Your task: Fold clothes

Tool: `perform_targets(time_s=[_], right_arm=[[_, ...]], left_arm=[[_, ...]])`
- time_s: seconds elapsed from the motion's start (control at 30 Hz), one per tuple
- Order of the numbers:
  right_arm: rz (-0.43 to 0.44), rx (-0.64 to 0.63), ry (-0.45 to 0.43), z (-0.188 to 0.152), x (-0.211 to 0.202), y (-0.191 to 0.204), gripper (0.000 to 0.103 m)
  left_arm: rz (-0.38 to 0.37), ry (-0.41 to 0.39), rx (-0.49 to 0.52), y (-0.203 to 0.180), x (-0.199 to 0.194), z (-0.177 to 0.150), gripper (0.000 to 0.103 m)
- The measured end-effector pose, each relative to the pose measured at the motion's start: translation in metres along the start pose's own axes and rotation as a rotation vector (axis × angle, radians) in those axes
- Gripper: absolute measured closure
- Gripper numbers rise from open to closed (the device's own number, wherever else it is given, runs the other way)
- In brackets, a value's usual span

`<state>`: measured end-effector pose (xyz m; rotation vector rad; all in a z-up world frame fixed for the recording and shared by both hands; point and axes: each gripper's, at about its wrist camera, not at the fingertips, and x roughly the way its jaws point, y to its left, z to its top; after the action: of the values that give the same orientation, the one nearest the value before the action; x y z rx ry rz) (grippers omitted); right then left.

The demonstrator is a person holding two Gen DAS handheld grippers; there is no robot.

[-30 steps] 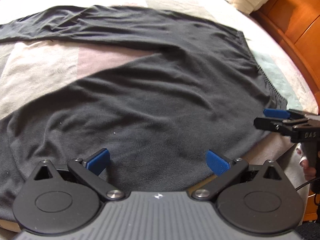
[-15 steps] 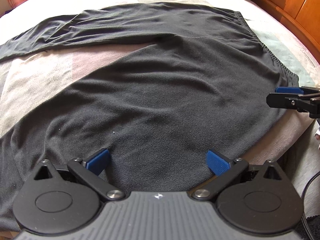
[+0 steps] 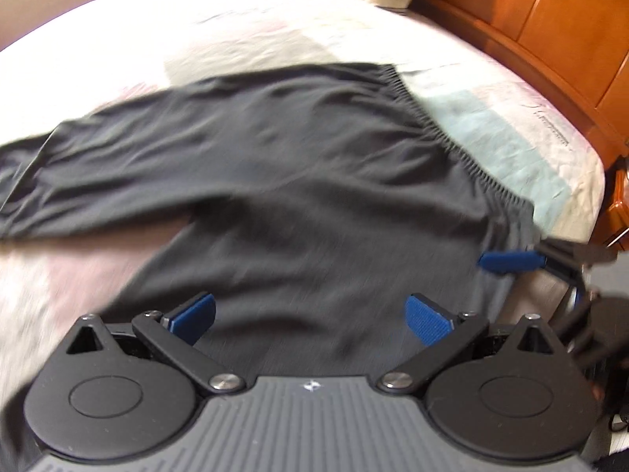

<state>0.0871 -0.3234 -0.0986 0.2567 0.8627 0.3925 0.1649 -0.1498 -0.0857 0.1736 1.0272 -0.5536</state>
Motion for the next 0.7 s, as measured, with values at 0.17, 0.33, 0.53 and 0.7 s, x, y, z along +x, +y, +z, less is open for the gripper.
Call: perform_targets(time_s=[0.17,0.33,0.53,0.7], right_arm=[[0.023,-0.030,-0.009,-0.002,-0.002,-0.001,0.000],[0.058,-0.027,-0.015,-0.002,-0.005,-0.006,0.000],[0.100,0.010,-0.046,-0.005,-0.009,-0.015,0.000],[0.147,0.056,0.021,0.011,-0.016,-0.023,0.000]], left_arm=[[-0.053,-0.017,0.024,-0.012,0.041,0.033,0.001],[-0.047,-0.050,0.030,-0.012,0.069,0.047,0.001],[-0.118,-0.078,-0.031,-0.003,0.060,0.057,0.001],[-0.089,-0.008,0.000,0.000,0.068,0.059,0.001]])
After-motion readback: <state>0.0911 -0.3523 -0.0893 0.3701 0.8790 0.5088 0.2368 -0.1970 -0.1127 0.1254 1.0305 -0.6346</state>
